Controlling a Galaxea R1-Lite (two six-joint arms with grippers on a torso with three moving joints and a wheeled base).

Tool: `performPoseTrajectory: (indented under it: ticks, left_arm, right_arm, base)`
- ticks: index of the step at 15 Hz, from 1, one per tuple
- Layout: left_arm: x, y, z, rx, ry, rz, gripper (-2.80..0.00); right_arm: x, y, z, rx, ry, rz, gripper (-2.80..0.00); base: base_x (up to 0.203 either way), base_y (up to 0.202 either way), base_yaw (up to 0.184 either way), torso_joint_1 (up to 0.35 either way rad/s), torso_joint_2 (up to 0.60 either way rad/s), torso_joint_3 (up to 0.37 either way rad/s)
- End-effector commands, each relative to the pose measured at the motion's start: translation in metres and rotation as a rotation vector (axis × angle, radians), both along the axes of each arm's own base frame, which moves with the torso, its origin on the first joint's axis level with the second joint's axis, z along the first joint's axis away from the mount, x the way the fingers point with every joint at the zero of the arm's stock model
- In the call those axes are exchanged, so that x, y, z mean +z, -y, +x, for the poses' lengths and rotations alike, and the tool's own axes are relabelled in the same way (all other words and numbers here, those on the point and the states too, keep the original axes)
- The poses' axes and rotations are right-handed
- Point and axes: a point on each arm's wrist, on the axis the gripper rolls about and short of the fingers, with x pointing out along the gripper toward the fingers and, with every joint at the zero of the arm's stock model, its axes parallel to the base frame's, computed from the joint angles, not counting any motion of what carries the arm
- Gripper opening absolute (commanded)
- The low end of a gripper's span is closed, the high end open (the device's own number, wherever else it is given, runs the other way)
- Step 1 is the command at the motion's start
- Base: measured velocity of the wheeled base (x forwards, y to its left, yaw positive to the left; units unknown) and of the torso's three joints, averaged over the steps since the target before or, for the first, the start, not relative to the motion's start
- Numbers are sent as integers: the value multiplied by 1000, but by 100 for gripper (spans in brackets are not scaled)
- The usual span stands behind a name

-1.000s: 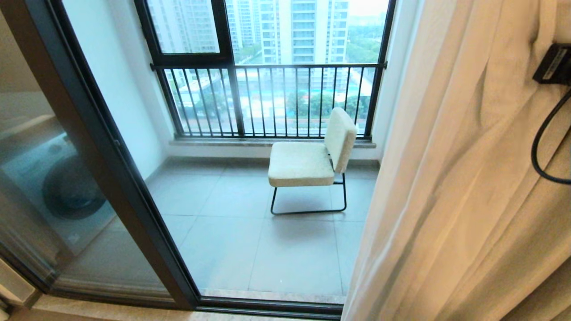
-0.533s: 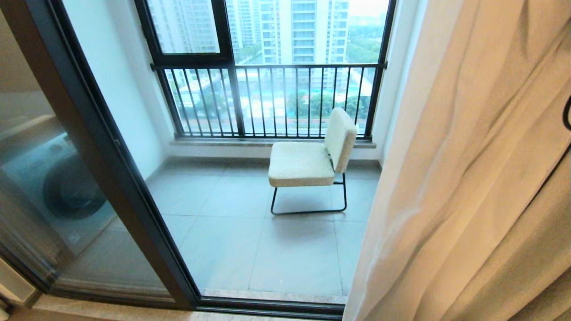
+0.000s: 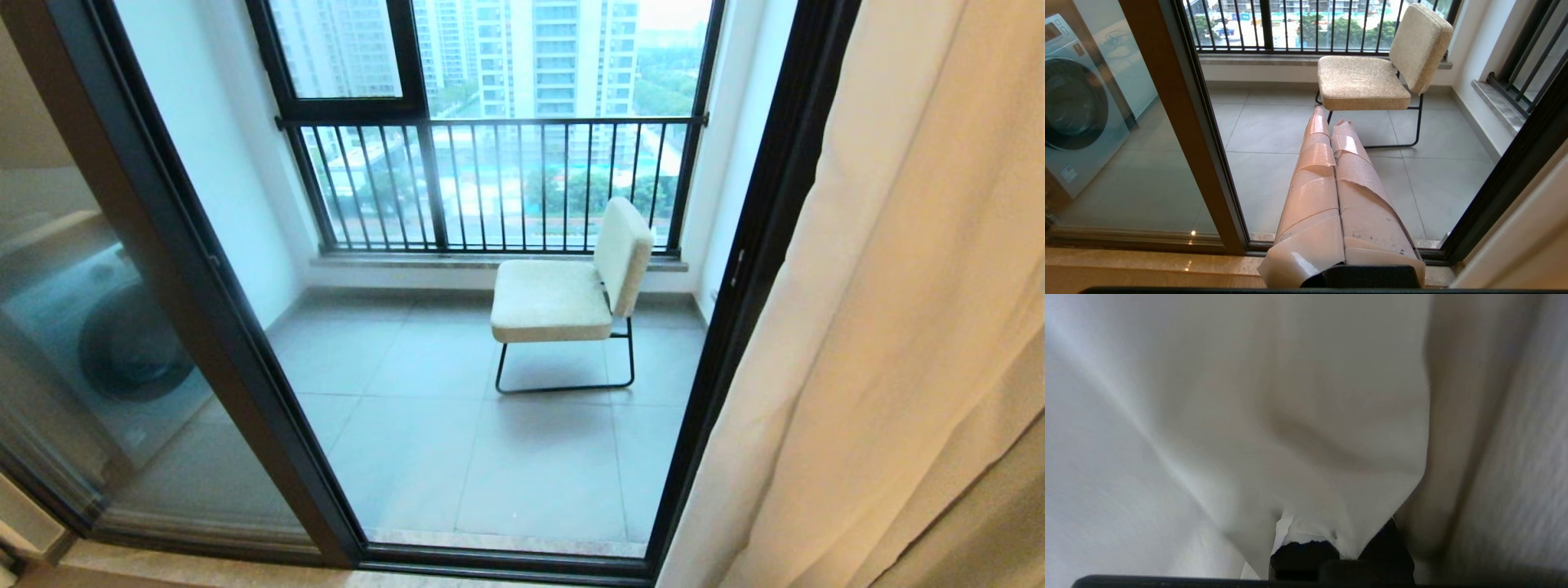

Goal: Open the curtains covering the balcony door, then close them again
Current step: Pull the inner curtains open on both sides

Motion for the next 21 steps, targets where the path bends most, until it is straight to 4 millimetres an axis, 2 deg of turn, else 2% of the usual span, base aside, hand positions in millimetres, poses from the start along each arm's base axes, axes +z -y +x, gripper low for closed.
performPoseTrajectory:
  ticks: [1, 5, 12, 14, 17, 20, 21]
  left_arm:
    - [0, 0, 0, 0, 1, -1, -280]
    - [0, 0, 0, 0, 1, -1, -280]
    - [0, 0, 0, 0, 1, -1, -280]
    - [0, 0, 0, 0, 1, -1, -280]
    - [0, 0, 0, 0, 1, -1, -280]
    - [0, 0, 0, 0, 1, -1, -280]
    - [0, 0, 0, 0, 1, -1, -280]
  right_arm:
    - [-15, 38, 1, -87, -29, 22, -280]
    - [-32, 87, 0, -188, -47, 49, -280]
    - [-54, 143, 4, -275, -52, 62, -280]
    - [-53, 149, 4, -280, -45, 56, -280]
    - [-53, 147, 3, -278, -48, 56, -280]
    - [-44, 138, -2, -231, -46, 32, -280]
    - [-36, 129, -6, -196, -45, 15, -280]
  base:
    - [0, 0, 0, 0, 0, 0]
    - [0, 0, 0, 0, 0, 0]
    - [0, 0, 0, 0, 0, 0]
    - [0, 0, 0, 0, 0, 0]
    - [0, 0, 0, 0, 0, 0]
    - [0, 0, 0, 0, 0, 0]
    - [0, 0, 0, 0, 0, 0]
